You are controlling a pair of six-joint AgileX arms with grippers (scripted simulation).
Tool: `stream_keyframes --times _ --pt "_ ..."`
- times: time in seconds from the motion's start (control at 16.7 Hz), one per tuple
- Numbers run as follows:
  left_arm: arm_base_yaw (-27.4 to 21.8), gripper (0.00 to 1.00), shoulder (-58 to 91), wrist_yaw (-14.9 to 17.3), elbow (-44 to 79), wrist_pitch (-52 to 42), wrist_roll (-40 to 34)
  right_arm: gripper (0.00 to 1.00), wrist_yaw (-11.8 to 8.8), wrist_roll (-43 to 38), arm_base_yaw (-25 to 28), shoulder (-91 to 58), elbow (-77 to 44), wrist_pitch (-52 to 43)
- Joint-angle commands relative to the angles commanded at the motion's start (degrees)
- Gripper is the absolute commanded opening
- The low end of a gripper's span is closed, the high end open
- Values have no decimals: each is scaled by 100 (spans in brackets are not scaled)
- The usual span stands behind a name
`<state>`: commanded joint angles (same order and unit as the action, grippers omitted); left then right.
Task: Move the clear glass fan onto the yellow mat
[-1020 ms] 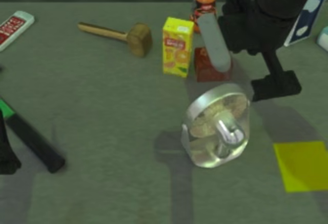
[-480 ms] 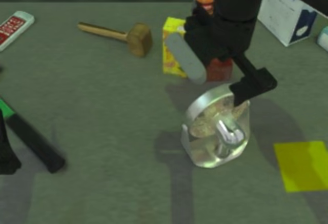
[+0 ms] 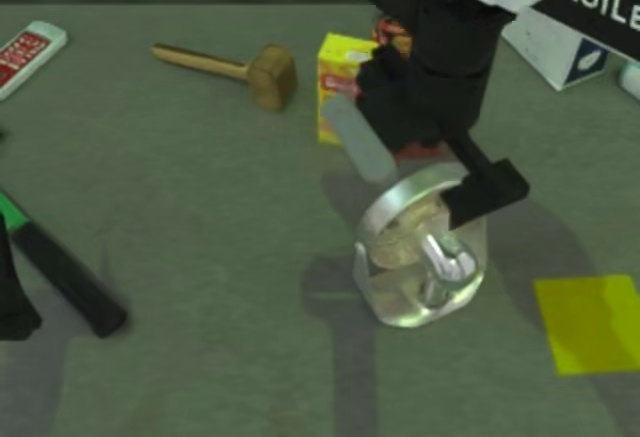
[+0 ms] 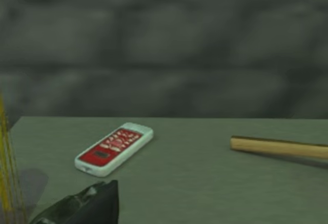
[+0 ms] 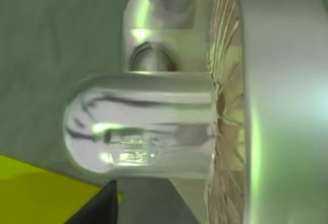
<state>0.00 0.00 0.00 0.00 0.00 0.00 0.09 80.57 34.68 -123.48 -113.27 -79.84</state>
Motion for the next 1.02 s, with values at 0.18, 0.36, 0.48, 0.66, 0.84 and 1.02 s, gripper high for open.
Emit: stream_keyframes --times 0.18,0.36,0.48,0.66,0.84,1.02 --pt "0 100 0 0 0 0 0 100 0 -5 8 33 463 430" --pt "0 100 0 0 0 0 0 100 0 -5 9 35 511 478" --pt "0 100 0 0 0 0 0 92 0 -5 9 35 511 478" --pt "0 100 0 0 0 0 0 70 0 -5 9 35 511 478" --pt "0 100 0 0 0 0 0 47 0 -5 9 35 511 478" --pt "0 100 0 0 0 0 0 25 0 -5 9 35 511 478"
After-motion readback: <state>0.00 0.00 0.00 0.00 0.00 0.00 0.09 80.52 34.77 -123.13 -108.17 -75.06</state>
